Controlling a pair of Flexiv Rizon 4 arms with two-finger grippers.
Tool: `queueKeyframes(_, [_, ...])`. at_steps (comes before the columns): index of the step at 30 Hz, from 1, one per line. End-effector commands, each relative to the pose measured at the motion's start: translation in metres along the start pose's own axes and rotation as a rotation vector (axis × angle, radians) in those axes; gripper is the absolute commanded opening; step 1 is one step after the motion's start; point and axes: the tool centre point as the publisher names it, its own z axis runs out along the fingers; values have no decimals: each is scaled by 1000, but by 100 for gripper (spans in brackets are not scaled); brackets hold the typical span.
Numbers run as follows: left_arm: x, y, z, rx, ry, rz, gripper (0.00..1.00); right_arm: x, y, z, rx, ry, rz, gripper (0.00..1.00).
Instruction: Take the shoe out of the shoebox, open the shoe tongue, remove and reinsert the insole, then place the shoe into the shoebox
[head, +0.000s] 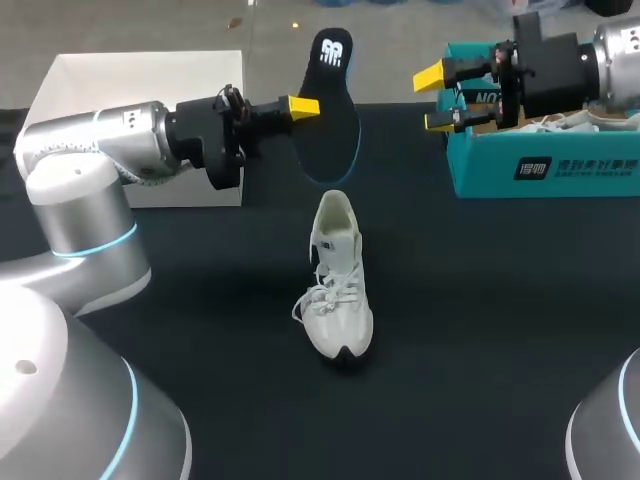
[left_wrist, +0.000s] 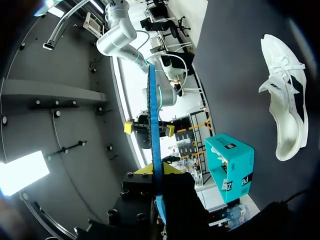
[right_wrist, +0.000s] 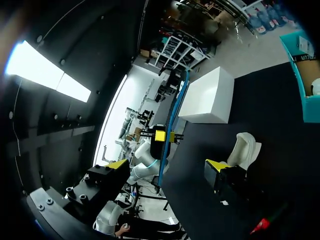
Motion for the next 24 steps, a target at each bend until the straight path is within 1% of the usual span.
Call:
queueKeyframes(1, [-4,4,-5,11,-6,-340,0,0,1,2,0,0,0,100])
queueKeyframes(3, [-9,2,-6,47,40,-576,0,0,1,2,0,0,0,100])
queueKeyframes(4, [-14,-1,-6,77,16,-648,0,0,1,2,0,0,0,100])
queueKeyframes(5, [-18,-3,-7,105,15,-690,0,0,1,2,0,0,0,100])
queueKeyframes(6, [-19,-8,-8,151,85,-704,0,0,1,2,0,0,0,100])
queueKeyframes(21, [-19,-8,-8,151,85,-704,0,0,1,2,0,0,0,100])
queueKeyframes(22, [-19,-5,-7,145,6,-859,0,0,1,2,0,0,0,100])
queueKeyframes(23, [-20,-4,-6,143,-57,-947,0,0,1,2,0,0,0,100])
queueKeyframes(24, [-22,-1,-6,104,-62,-1036,0,0,1,2,0,0,0,100])
